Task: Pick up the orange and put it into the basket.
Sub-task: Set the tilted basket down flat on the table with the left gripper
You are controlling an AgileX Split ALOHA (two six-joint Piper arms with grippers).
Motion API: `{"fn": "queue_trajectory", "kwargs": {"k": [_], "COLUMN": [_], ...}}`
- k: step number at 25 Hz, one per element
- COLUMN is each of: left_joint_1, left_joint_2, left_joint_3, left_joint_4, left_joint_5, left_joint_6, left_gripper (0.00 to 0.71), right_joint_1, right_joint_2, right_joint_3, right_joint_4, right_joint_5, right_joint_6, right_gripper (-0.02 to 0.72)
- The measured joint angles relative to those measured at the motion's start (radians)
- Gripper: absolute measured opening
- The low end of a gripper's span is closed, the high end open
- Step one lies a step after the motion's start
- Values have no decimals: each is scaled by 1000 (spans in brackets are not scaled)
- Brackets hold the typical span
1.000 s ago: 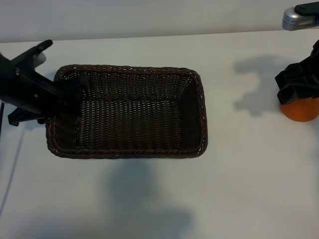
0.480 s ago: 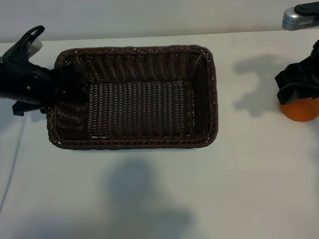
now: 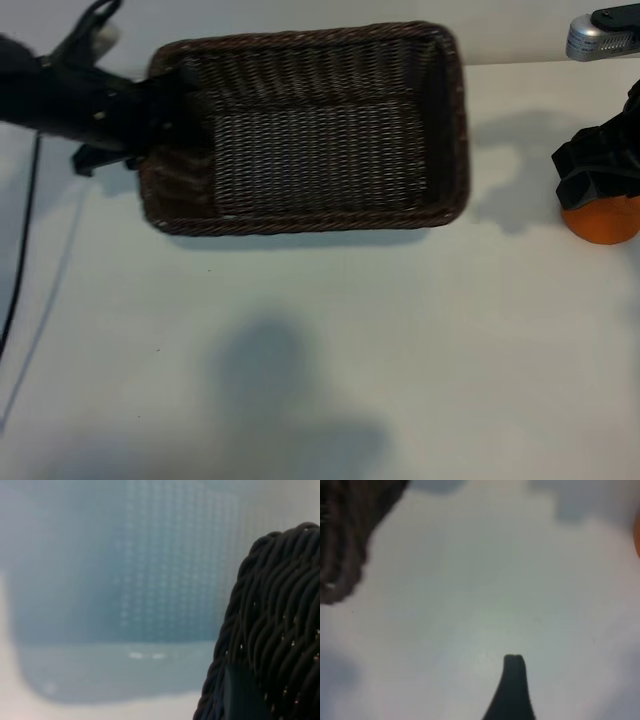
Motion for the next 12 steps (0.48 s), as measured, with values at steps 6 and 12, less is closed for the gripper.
{"fn": "queue_trajectory", "kwargs": {"k": [6,12], "left_joint_1": [-97,-127], "left_joint_2": [140,237], "left_joint_3": [-77,-79], "left_joint_4": [-1,10], "left_joint_5": [-14,-28], "left_joint_6": [-56,-76], "left_gripper": [327,327], "right_joint_1": [0,0], "right_joint_2": [0,0], "right_joint_3": [0,0], "right_joint_4": [0,0], "right_joint_5": [0,0], "right_joint_6": [0,0], "right_gripper": [589,589]}}
